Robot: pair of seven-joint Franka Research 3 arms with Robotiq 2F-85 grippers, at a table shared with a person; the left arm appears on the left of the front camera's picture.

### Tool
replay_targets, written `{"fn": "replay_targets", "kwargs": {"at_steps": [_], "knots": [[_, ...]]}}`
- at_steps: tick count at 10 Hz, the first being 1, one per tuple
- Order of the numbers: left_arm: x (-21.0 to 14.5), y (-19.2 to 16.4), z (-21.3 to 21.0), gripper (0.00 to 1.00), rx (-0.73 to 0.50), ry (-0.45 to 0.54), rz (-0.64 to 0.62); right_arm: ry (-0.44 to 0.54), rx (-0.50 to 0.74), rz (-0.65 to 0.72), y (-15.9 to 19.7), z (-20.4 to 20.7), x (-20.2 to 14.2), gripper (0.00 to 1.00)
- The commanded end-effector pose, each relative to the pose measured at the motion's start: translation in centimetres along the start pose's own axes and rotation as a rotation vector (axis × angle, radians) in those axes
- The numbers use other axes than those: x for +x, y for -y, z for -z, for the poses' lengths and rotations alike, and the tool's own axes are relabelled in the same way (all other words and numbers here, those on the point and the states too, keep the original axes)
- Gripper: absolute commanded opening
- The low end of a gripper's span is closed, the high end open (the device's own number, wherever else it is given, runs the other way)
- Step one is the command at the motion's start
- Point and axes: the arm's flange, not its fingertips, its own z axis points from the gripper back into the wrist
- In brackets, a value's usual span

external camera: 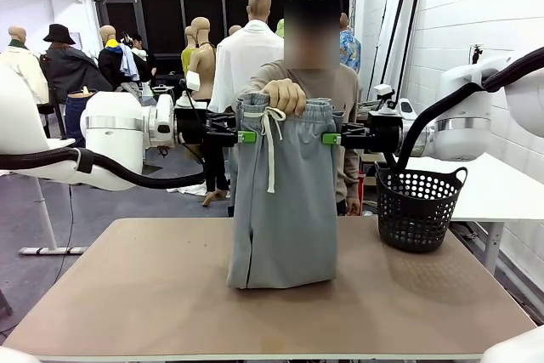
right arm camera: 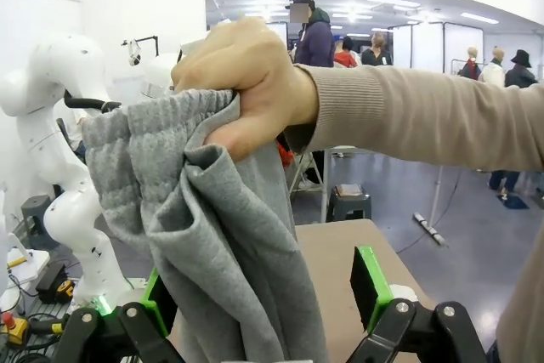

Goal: Fold the training pants.
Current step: Release the ends of the Training pants and then grab the overlapped ends.

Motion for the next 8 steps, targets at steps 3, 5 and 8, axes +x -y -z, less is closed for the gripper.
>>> {"fn": "replay_targets", "kwargs": {"at_steps": [3,5,8], "knots": [[0.8,0.1,0.3,1.00,-0.118,-0.007,-0.057,0.012,0.019,0.008,0.4,1.1,0.4,1.00],[1.0,0.2,-0.6,1.00,-0.074,-0.020,-0.038,0.008,0.022,0.008,0.5,1.3,0.4,1.00],[1.4,1.2,-1.2,1.00,-0.099,0.011,-0.054,0.003,0.024,0.009,0.6,1.4,0.5,1.00]]}}
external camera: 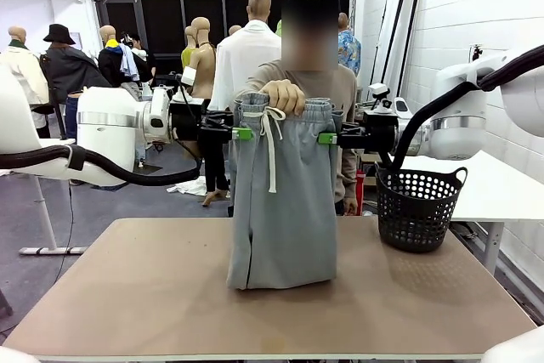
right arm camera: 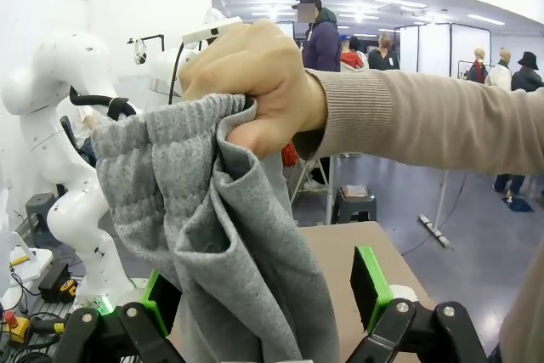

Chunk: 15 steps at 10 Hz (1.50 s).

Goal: Fold the training pants.
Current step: Release the ends of the Training pants and then grab the overlapped ends.

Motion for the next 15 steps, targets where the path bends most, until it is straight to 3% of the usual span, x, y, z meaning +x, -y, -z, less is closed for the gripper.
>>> {"fn": "replay_targets", "kwargs": {"at_steps": [1,8,15], "knots": [[0.1,0.7,0.5,1.00,-0.033,-0.015,-0.027,0.004,0.011,0.010,0.6,0.7,0.4,1.00],[-1.0,-1.0,3.4,1.00,-0.016,-0.063,0.012,-0.019,0.041,-0.002,0.8,1.8,0.2,1.00],[-1.1,-1.5,4.0,1.00,0.007,-0.045,0.037,-0.081,0.095,0.026,0.4,4.0,-0.3,1.00]]}}
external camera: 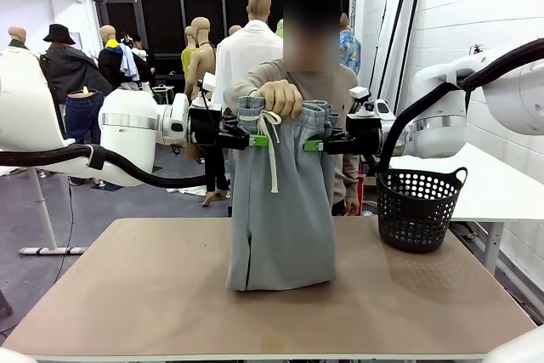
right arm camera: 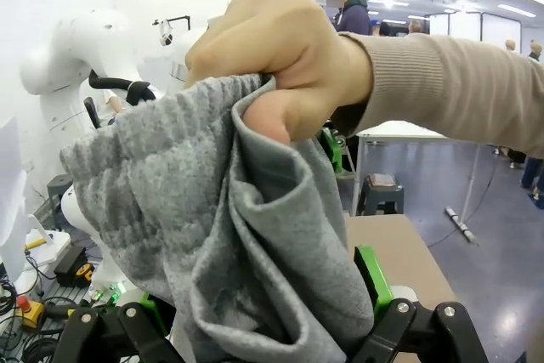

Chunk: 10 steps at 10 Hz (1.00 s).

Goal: Fold the training pants.
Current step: Release the ends of the Training pants and then grab the overlapped ends.

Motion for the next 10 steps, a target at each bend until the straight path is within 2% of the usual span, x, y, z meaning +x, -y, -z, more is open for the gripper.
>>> {"fn": "replay_targets", "kwargs": {"at_steps": [1,5,6,10], "knots": [[0.00,-0.55,0.32,1.00,0.018,0.002,0.029,-0.024,0.004,0.015,0.51,0.44,0.55,1.00],[-0.02,-0.72,0.37,1.00,0.034,-0.008,0.042,-0.009,-0.016,-0.021,0.94,0.89,1.14,1.00],[-0.03,-0.71,0.30,0.90,0.039,-0.006,0.048,-0.003,-0.017,-0.025,0.99,0.83,1.18,0.84],[0.72,-1.19,-0.19,0.13,0.110,0.021,0.087,0.028,0.020,0.007,1.26,0.38,1.37,0.05]]}}
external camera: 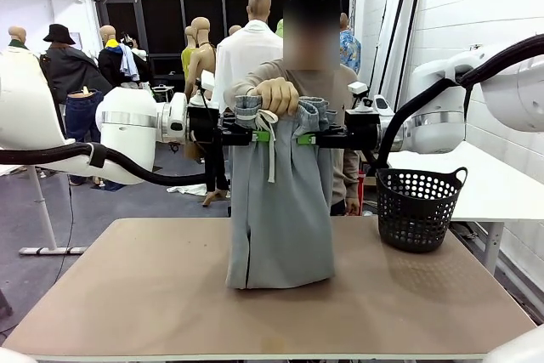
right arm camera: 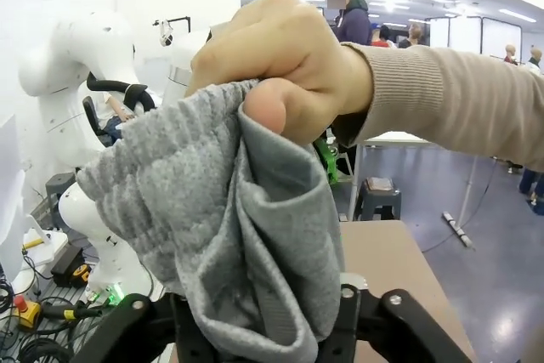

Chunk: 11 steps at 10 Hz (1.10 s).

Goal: Fold the training pants.
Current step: Release the ends of the Training pants and then grab the overlapped ends.

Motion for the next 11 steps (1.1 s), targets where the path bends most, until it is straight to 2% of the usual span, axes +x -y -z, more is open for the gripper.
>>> {"fn": "replay_targets", "kwargs": {"at_steps": [1,5,8,11], "knots": [[0.7,-0.4,0.2,0.00,0.051,0.056,0.036,0.019,0.026,0.029,0.7,0.0,0.5,0.00],[0.9,-0.5,-0.1,0.00,0.006,0.115,-0.025,0.009,0.043,0.016,1.1,-0.3,0.7,0.00],[0.3,-0.1,0.1,0.00,-0.090,0.034,-0.058,0.022,0.029,-0.014,1.4,-0.6,1.4,0.00],[0.2,-0.1,0.0,0.00,-0.099,0.008,-0.071,-0.001,0.032,-0.012,1.3,-0.8,1.4,0.00]]}}
